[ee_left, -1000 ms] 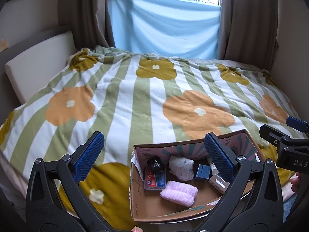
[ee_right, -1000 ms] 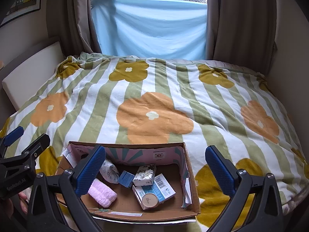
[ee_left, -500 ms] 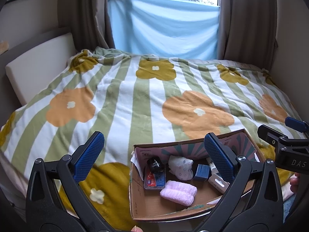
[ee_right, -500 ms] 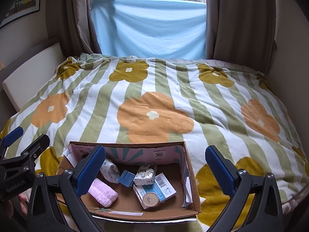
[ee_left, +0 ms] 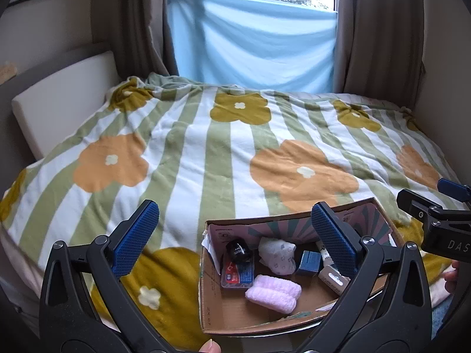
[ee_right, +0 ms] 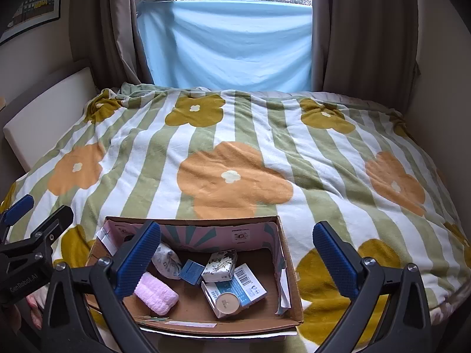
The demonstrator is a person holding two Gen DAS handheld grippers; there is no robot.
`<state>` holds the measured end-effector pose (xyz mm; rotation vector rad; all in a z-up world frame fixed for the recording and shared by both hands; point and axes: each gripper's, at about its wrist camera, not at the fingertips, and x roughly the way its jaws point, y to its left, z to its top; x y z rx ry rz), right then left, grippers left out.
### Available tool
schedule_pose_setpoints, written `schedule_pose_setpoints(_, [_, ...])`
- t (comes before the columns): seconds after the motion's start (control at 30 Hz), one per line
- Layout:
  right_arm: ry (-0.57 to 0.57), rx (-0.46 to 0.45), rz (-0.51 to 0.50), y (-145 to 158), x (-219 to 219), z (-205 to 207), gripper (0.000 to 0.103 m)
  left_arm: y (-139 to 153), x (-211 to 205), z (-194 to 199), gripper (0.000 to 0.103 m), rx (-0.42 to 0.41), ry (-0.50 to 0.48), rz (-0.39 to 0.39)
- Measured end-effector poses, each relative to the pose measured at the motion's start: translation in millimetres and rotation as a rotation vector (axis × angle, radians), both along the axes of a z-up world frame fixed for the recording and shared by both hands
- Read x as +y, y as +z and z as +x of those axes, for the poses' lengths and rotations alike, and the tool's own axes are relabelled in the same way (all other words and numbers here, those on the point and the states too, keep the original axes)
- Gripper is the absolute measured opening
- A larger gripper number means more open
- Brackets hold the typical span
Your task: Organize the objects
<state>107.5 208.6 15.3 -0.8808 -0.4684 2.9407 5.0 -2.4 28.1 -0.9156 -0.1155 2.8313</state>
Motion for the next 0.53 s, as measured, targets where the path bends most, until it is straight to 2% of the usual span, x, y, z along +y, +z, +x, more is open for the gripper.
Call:
schedule_pose_setpoints(0.33, [-0.002,0.001,0.000,1.0,-0.4,0.5,0.102,3.7,3.2,3.1,0.103,0.041,0.029,-0.050])
schedule_pose_setpoints(0.47, [-0.002,0.001,0.000,1.3,-0.3,0.5,0.102,3.4,8.6,7.8,0.103,0.081,0.040,-0.094])
schedule_pose_setpoints(0.53, [-0.003,0.001,0.001,0.5,-1.3,0.6,0.102,2.7,9.4,7.6,0.103,0.077,0.030,-0.087])
